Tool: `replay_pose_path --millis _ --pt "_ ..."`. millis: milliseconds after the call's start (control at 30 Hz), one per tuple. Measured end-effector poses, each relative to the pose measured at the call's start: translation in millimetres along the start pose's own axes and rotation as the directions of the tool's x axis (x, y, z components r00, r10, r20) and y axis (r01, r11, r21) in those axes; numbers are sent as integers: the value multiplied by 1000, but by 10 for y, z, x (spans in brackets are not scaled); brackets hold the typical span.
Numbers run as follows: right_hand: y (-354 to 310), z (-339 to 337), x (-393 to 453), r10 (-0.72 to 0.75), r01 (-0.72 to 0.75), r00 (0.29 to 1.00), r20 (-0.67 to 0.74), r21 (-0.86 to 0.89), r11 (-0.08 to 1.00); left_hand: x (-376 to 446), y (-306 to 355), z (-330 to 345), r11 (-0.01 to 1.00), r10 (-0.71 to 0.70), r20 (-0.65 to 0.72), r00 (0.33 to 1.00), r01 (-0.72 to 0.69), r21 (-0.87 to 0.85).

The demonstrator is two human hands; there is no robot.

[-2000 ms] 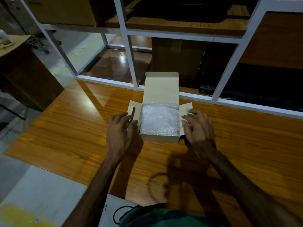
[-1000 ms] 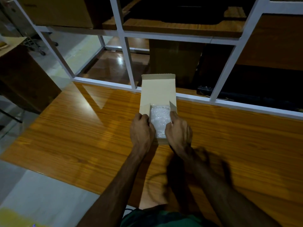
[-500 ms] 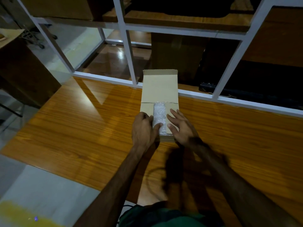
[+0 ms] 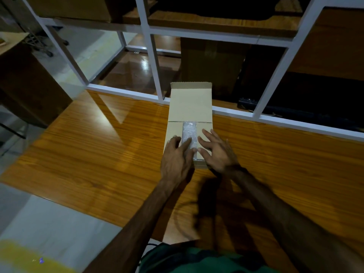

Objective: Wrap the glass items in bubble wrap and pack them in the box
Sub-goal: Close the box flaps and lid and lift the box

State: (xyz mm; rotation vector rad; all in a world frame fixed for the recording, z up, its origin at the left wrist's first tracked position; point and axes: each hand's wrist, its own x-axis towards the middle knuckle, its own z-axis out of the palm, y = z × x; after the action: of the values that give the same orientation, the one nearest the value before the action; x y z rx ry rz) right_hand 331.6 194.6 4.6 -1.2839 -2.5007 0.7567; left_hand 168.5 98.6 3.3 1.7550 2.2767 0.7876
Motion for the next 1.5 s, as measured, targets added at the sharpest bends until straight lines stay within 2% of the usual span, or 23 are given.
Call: replay_pose_path --millis 133,333,467,567,667,733,800,900,1000,1167,1333,1500 --pt "14 -28 20 -23 23 1000 -15 4 1000 -150 81 82 992 86 81 993 -93 85" --pt "61 -176 156 -56 57 998 -25 53 997 -151 -13 54 953 218 123 968 -238 188" --pt "47 -406 397 142 -106 986 -87 325 940 -114 3 1 942 216 162 963 -249 225" --pt "50 -558 641 266 -168 949 -166 445 879 -107 17 -20 946 208 182 961 -245 211" --pt "88 -689 876 390 -289 918 -70 556 780 -114 46 -43 962 191 176 966 -219 162" --pt "102 -748 997 388 -343 920 61 607 717 -123 54 -42 963 196 156 968 -221 157" --pt "50 -794 1057 374 -366 914 160 723 585 -133 47 -27 964 192 149 970 -215 157" --pt "-44 -858 1115 403 -347 895 189 863 366 -144 33 -5 973 173 134 976 -190 133" --pt "-76 -879 1161 410 -314 893 187 911 269 -180 40 15 983 164 55 985 -168 75" --pt "-107 -926 1031 347 -230 929 130 936 266 -239 106 50 987 27 -118 993 -45 -155" --pt "-153 -859 763 319 -162 947 44 921 355 -259 294 -50 957 -164 -191 968 110 -267" --pt "-338 -700 419 311 -123 950 -17 897 425 -261 319 -64 964 -147 -291 945 72 -254"
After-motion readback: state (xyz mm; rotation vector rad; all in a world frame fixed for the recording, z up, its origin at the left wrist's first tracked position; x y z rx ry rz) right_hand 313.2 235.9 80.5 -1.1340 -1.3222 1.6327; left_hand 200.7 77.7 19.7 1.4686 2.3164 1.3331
